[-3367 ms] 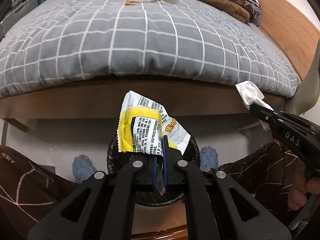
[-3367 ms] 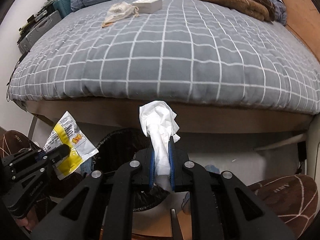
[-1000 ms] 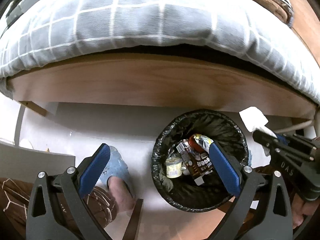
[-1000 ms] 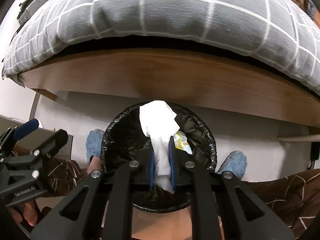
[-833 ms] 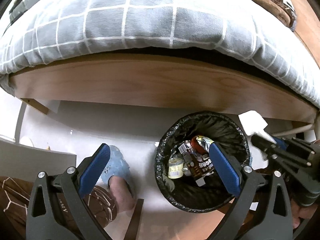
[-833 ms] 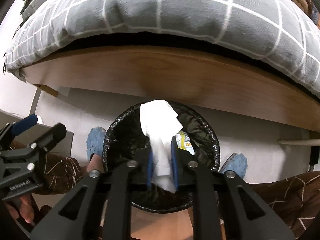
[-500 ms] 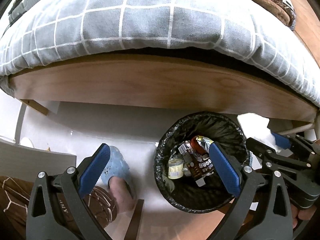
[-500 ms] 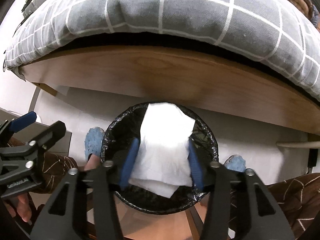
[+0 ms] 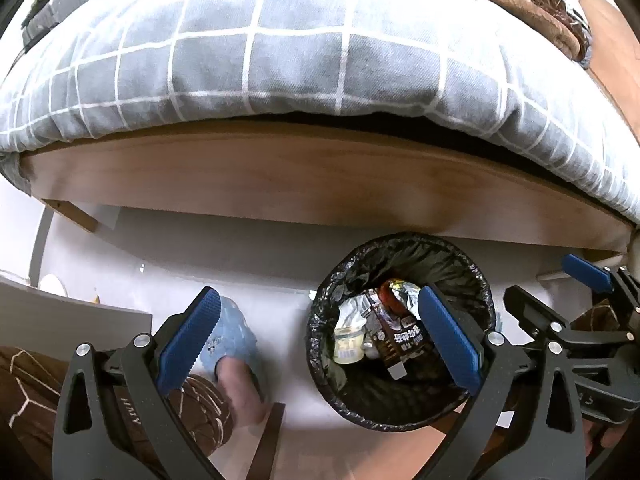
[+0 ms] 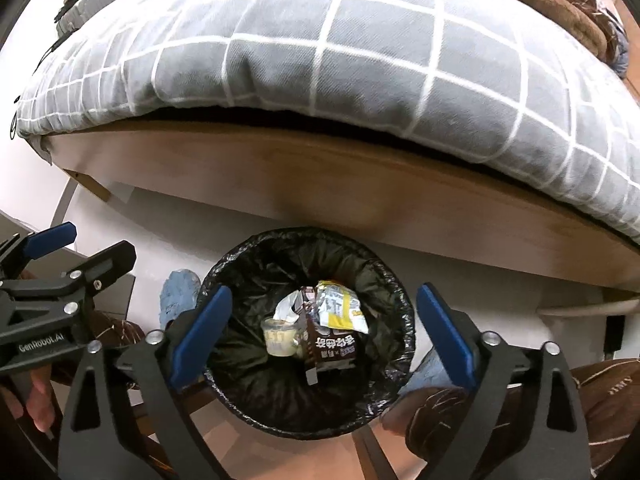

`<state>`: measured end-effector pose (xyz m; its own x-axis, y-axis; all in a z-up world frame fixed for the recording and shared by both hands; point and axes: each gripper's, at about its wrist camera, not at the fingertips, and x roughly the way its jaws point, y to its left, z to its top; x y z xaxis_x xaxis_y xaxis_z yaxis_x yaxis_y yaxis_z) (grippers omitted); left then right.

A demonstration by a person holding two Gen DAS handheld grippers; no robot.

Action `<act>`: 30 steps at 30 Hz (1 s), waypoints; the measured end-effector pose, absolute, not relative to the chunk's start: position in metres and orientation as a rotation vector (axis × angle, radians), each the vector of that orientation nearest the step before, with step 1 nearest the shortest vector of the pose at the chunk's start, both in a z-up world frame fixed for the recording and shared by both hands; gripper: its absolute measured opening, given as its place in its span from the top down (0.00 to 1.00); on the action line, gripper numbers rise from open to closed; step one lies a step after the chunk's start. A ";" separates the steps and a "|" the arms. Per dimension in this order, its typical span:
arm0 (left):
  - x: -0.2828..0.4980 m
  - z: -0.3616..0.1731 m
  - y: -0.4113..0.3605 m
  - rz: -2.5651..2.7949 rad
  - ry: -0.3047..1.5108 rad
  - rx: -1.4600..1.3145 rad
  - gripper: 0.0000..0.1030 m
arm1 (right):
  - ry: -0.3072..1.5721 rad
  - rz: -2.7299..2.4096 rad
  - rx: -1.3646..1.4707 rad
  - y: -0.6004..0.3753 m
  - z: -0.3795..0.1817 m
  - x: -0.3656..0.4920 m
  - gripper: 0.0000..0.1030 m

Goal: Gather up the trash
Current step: 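Raise both open tools from the bin back toward the bed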

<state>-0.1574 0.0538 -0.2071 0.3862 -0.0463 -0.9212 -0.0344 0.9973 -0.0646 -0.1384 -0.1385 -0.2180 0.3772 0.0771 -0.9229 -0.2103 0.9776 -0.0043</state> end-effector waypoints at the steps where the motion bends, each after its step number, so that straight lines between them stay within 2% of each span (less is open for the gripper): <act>1: -0.157 -0.206 0.053 -0.009 1.172 -0.077 0.06 | 1.163 0.179 -0.127 -0.142 -0.215 -0.138 0.08; 20: -0.149 -0.144 0.040 -0.030 1.055 -0.097 0.06 | 0.958 0.055 -0.046 -0.186 -0.135 -0.130 0.07; 30: -0.109 -0.106 0.029 -0.034 0.972 -0.079 0.06 | 0.876 0.000 -0.012 -0.203 -0.094 -0.099 0.07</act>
<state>-0.1090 0.0291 -0.1062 0.5635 -0.0642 -0.8236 -0.0066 0.9966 -0.0822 -0.0992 -0.2033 -0.0942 0.6401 -0.0043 -0.7683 -0.0052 0.9999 -0.0099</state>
